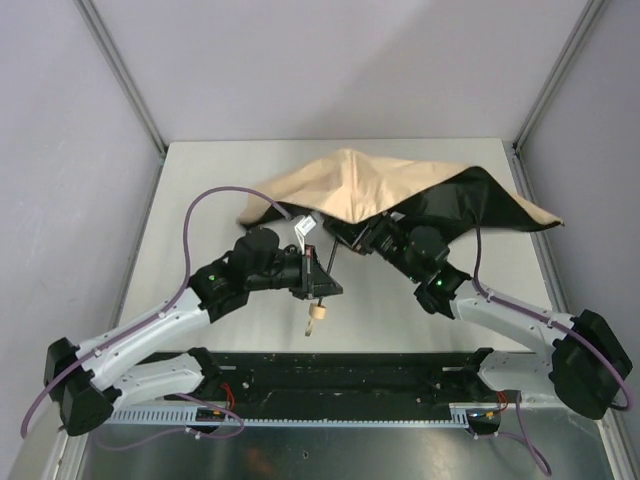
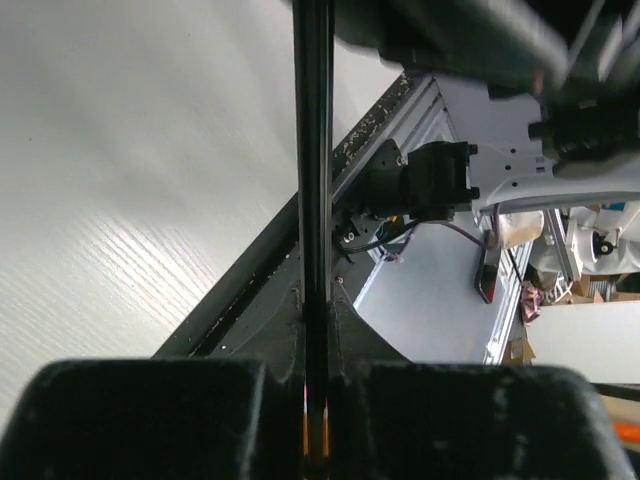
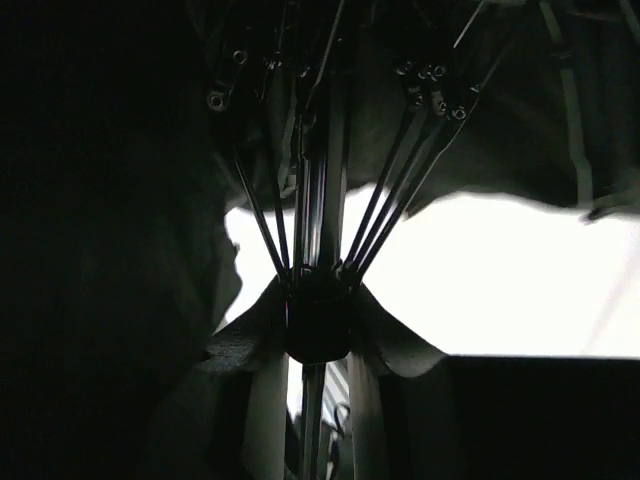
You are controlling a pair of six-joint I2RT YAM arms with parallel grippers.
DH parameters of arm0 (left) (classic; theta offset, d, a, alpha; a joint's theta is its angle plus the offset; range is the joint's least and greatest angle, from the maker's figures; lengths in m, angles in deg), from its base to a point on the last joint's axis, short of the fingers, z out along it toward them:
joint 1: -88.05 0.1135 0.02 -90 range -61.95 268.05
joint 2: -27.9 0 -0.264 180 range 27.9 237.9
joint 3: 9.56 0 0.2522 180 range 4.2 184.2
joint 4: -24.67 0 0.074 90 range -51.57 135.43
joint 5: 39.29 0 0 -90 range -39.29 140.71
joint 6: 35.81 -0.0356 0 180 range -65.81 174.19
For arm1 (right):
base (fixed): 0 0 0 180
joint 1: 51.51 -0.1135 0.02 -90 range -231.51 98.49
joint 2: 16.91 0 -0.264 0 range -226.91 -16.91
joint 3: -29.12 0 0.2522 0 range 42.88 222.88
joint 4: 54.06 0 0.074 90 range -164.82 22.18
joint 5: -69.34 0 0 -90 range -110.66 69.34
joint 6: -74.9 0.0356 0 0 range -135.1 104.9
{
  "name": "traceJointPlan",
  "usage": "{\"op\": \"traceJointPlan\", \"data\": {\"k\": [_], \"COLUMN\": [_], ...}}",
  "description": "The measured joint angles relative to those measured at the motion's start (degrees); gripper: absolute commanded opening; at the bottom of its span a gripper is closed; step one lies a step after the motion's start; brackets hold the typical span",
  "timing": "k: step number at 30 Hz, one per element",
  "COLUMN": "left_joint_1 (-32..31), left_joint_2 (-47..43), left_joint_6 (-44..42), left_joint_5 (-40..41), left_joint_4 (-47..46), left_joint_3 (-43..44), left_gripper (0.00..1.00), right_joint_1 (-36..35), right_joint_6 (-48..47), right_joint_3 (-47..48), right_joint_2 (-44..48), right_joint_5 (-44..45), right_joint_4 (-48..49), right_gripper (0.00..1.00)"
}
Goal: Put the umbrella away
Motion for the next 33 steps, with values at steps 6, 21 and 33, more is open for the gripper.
{"op": "traceJointPlan", "data": {"k": [6, 21, 33], "left_joint_1": [0.1, -1.4, -3.5], "left_joint_2": [2.5, -5.8, -2.5], "left_joint_6": [2.4, 7.7, 6.4], "left_joint_5": [1.7, 8.0, 7.1], "left_joint_4": [-2.2, -7.9, -9.9], "left_joint_3": [0.4, -10.8, -8.5], "left_gripper": [0.0, 0.51, 0.08], "right_joint_1": [-0.6, 6.0, 0.3], "right_joint_6": [-0.5, 0.1, -6.6], "right_joint_3": [-1.4, -1.5, -2.2], "right_joint_2": [1.4, -0.3, -0.3], "right_joint_5": [-0.8, -7.8, -3.9], "right_joint_4": [-2.1, 6.3, 6.2], "right_gripper": [0.0, 0.0, 0.0]}}
